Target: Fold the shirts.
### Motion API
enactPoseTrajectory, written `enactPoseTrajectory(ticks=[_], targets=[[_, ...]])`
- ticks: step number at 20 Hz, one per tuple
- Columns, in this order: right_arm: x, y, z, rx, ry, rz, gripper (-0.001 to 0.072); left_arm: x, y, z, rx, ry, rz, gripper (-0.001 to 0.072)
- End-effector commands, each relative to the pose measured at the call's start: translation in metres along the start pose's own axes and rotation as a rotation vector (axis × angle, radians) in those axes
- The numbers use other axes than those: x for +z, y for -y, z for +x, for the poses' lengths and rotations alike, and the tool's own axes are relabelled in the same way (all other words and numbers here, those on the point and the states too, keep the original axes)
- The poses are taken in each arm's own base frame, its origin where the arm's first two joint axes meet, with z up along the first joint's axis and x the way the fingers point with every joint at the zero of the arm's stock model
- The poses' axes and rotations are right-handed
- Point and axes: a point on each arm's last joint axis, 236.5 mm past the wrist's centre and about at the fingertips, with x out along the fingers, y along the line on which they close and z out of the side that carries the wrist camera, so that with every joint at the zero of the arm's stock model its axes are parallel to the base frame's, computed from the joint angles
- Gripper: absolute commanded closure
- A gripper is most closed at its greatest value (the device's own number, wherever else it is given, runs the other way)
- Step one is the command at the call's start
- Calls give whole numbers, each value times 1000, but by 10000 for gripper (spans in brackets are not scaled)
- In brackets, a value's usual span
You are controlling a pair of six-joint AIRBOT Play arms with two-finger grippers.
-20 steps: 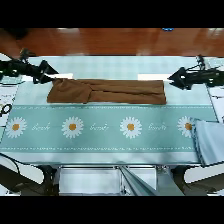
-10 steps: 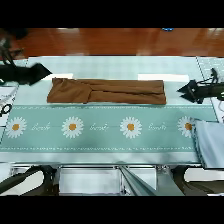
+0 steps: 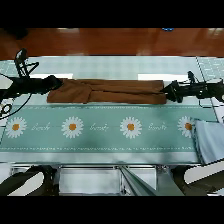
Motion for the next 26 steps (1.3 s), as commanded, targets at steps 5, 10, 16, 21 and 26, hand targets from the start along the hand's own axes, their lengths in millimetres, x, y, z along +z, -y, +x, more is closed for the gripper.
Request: enactPoseTrajectory(ticks=[5,10,16,21,26], targets=[[3,-43,16,14,-29,-131,686,-2,4,8,-26,-6,-42,222],[-17,-61,-44,-140,-22,-304,686,-16,50,20,-131,-38,8,693],[-62,-109,-131,-235,137,-402,686,-51,170,84,-277,-173,214,693],[-121,-134,-176,-239,196,-482,686,-99,284,135,-417,-383,303,694],[-140,-156,-195,-206,254,-524,686,-213,338,170,-434,-676,324,694]])
